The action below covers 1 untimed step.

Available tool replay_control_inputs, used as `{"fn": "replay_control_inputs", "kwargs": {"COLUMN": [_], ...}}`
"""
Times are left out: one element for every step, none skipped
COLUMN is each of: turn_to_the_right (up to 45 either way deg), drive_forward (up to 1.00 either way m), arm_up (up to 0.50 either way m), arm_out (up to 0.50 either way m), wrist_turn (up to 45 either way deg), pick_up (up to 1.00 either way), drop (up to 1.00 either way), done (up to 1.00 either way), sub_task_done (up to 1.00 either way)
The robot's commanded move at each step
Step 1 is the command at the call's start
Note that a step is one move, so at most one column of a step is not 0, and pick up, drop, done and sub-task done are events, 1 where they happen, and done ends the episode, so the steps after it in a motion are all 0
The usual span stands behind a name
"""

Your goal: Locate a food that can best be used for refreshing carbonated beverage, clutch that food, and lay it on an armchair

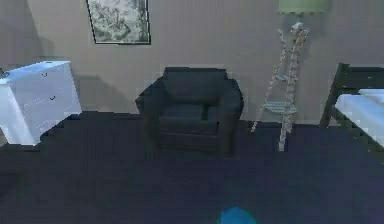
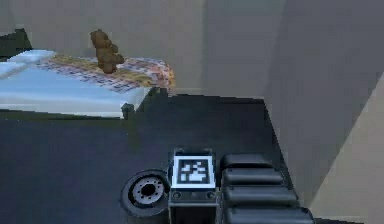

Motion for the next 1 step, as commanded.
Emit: {"fn": "replay_control_inputs", "kwargs": {"turn_to_the_right": [0.0], "drive_forward": [1.0], "arm_up": [0.0], "arm_out": [0.0], "wrist_turn": [0.0], "pick_up": [0.0], "drop": [0.0], "done": [0.0], "sub_task_done": [0.0]}}
